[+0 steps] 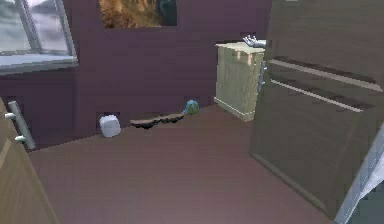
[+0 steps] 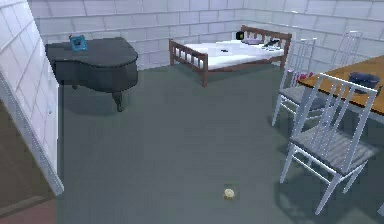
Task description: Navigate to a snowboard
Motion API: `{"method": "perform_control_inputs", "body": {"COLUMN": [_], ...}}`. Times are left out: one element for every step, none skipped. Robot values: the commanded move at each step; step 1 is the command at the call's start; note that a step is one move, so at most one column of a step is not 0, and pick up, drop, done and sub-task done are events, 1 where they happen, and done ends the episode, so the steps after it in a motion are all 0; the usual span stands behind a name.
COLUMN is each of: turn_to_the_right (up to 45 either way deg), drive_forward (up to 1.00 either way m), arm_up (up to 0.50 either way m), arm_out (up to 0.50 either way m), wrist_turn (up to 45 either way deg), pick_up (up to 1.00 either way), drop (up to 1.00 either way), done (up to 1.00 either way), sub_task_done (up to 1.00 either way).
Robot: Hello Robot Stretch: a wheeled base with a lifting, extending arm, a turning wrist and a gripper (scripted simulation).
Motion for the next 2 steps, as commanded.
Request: {"method": "perform_control_inputs", "body": {"turn_to_the_right": [0.0, -21.0], "drive_forward": [0.15, 0.00], "arm_up": [0.00, 0.00], "arm_out": [0.00, 0.00], "wrist_turn": [0.0, 0.0], "pick_up": [0.00, 0.00], "drop": [0.00, 0.00], "done": [0.00, 0.00], "sub_task_done": [0.00, 0.00]}}
